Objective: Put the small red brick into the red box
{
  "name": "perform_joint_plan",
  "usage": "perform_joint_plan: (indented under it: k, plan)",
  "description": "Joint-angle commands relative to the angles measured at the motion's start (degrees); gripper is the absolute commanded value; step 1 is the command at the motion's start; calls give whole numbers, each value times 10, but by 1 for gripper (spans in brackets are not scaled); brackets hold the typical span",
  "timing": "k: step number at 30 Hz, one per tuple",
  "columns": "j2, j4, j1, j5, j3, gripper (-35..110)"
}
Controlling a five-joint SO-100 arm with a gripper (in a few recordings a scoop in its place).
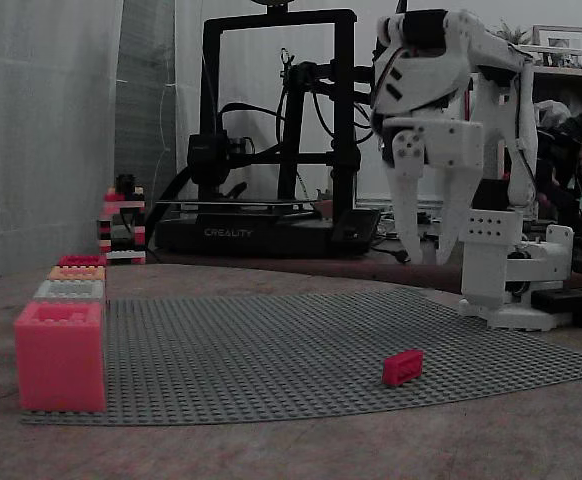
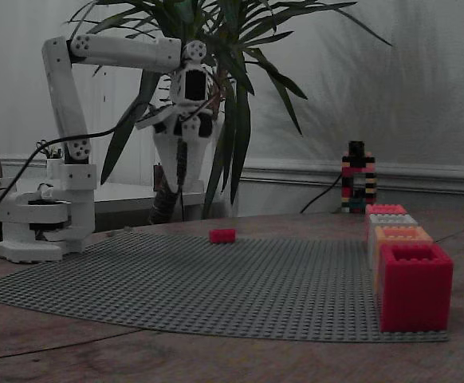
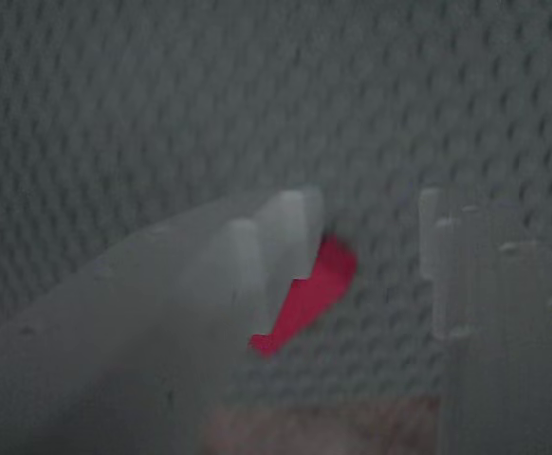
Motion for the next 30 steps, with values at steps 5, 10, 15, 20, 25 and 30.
perform_joint_plan:
  k: [5, 10, 15, 20, 25, 30]
  plan:
    - [-32, -18, -55, 43, -80, 11]
    - [-63, -19, -72, -25, -83, 2]
    - [-69, -27, -73, -134, -83, 8]
    - [-72, -47, -72, -404, -83, 6]
    - [-105, -47, -71, -568, -80, 4]
    - [-145, -48, -65, -776, -78, 5]
